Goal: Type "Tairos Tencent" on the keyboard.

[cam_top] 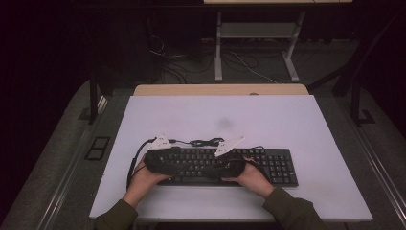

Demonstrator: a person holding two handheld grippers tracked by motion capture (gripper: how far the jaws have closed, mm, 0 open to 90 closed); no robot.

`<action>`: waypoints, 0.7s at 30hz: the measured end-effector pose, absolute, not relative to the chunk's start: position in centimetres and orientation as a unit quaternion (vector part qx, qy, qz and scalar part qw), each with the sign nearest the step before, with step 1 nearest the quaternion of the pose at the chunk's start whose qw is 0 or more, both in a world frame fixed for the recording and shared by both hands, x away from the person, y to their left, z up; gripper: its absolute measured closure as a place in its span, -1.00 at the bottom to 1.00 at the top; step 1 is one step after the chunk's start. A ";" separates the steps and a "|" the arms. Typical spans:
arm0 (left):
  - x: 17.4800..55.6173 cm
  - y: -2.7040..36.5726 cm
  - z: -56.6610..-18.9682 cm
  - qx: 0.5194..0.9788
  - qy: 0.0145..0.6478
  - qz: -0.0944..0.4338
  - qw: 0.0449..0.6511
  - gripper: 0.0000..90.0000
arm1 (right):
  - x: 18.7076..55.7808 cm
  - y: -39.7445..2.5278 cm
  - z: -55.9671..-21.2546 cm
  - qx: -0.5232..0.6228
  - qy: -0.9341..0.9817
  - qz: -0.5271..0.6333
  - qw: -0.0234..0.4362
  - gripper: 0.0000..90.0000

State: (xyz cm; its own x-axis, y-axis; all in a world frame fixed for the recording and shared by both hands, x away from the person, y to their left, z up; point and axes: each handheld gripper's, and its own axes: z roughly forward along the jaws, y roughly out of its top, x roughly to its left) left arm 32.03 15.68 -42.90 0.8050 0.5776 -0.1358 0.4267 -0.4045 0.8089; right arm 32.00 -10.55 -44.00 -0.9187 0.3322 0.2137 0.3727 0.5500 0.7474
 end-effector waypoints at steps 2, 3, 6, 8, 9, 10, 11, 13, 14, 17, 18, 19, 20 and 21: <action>32.0 15.7 -42.9 0.834 0.301 0.083 0.455 -0.54 | 32.0 -10.5 -44.0 -0.200 -0.880 -0.429 0.024 0.98; 32.0 15.7 -42.9 0.834 0.301 0.083 0.455 -0.54 | 32.0 -10.5 -44.1 -0.201 -0.880 -0.429 0.025 0.98; 32.0 15.7 -42.9 0.834 0.301 0.083 0.455 -0.54 | 32.0 -10.5 -44.3 -0.203 -0.882 -0.424 0.028 0.98; 32.0 15.7 -42.9 0.834 0.301 0.084 0.455 -0.54 | 32.0 -10.5 -44.2 -0.201 -0.883 -0.423 0.026 0.98; 32.0 15.7 -42.9 0.834 0.301 0.084 0.456 -0.54 | 32.0 -10.4 -44.2 -0.201 -0.883 -0.423 0.026 0.98; 32.0 15.7 -42.9 0.834 0.301 0.084 0.456 -0.54 | 32.0 -10.5 -44.2 -0.201 -0.883 -0.424 0.026 0.98; 32.0 15.7 -42.9 0.834 0.301 0.083 0.456 -0.54 | 32.0 -10.5 -44.2 -0.201 -0.882 -0.424 0.027 0.98; 32.0 15.7 -42.9 0.834 0.301 0.084 0.456 -0.54 | 32.0 -10.5 -44.1 -0.201 -0.882 -0.426 0.026 0.98; 32.0 15.7 -42.9 0.833 0.301 0.083 0.456 -0.54 | 32.1 -10.6 -44.1 -0.200 -0.879 -0.431 0.026 0.98; 32.0 15.7 -42.9 0.832 0.302 0.084 0.457 -0.54 | 32.2 -10.9 -43.8 -0.202 -0.875 -0.440 0.026 0.98; 32.0 15.7 -42.9 0.832 0.302 0.084 0.457 -0.54 | 32.2 -10.9 -43.7 -0.202 -0.873 -0.444 0.026 0.98; 32.0 15.7 -42.9 0.833 0.301 0.084 0.457 -0.54 | 32.2 -11.0 -43.7 -0.203 -0.872 -0.445 0.026 0.97; 32.0 15.7 -42.9 0.833 0.301 0.084 0.456 -0.54 | 32.2 -11.0 -43.6 -0.205 -0.871 -0.446 0.026 0.95; 32.0 15.7 -42.9 0.833 0.301 0.084 0.457 -0.54 | 32.3 -11.1 -43.6 -0.206 -0.870 -0.447 0.027 0.92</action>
